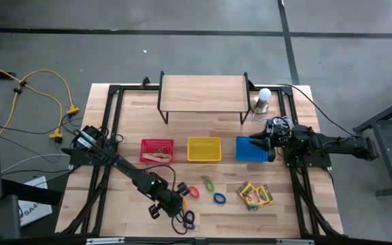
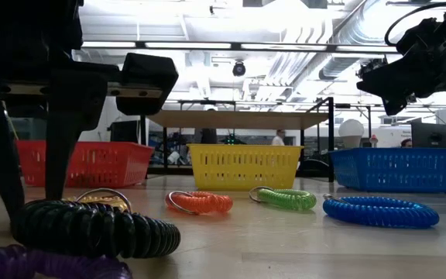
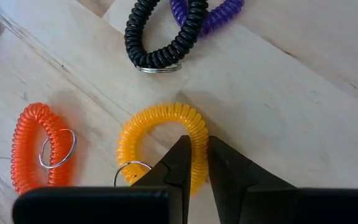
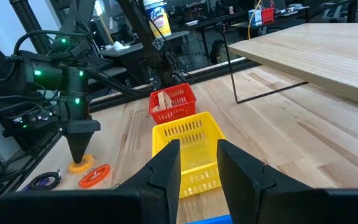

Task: Pick & Place Office Desk Supplies
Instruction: Put the yellow spring keychain into the yellow bin

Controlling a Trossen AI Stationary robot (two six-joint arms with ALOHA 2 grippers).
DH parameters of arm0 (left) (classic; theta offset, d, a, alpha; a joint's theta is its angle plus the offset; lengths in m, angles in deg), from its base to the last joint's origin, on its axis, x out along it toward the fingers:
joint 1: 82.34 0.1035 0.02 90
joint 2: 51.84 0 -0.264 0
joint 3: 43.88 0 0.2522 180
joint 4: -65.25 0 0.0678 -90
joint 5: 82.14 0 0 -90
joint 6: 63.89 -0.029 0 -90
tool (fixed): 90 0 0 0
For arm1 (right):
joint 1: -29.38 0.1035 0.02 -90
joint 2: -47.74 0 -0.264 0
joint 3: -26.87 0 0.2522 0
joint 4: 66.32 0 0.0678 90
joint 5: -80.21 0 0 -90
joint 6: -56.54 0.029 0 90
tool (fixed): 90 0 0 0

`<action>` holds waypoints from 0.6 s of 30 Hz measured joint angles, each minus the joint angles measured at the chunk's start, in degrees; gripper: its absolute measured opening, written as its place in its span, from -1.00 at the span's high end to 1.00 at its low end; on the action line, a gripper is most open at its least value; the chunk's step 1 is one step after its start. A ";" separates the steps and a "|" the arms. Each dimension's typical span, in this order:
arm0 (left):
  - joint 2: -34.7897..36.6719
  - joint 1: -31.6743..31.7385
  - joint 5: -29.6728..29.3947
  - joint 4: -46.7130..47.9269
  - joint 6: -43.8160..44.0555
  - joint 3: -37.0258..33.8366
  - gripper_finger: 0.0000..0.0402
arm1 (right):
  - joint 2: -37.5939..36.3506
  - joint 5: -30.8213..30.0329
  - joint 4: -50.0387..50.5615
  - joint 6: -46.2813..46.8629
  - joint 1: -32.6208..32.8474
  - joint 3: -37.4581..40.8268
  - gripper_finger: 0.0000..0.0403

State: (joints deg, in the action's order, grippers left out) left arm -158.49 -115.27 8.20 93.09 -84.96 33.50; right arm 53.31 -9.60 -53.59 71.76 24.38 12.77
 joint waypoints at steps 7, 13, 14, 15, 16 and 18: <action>2.83 0.59 -0.63 -1.12 1.49 -0.02 0.81 | -0.01 0.01 0.00 -0.02 0.00 0.00 0.54; 8.62 2.49 -1.18 -1.28 1.63 -0.01 0.81 | 0.00 0.01 0.00 0.00 0.00 0.01 0.54; 9.29 2.72 -1.83 -1.30 1.62 0.02 0.81 | -0.01 -0.01 0.00 0.00 0.02 0.00 0.54; 9.78 2.94 -2.33 -1.34 1.62 0.02 0.81 | 0.01 -0.01 0.00 -0.02 0.00 0.00 0.54; 10.16 3.14 -2.70 -1.29 1.62 0.02 0.81 | 0.01 -0.01 0.00 0.00 0.01 0.01 0.54; 10.43 3.46 -2.88 -1.28 1.62 0.02 0.81 | 0.00 0.00 0.00 0.00 0.00 0.00 0.54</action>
State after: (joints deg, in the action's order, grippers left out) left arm -148.07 -111.81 5.31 91.81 -83.33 33.52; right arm 53.31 -9.60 -53.59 71.76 24.38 12.77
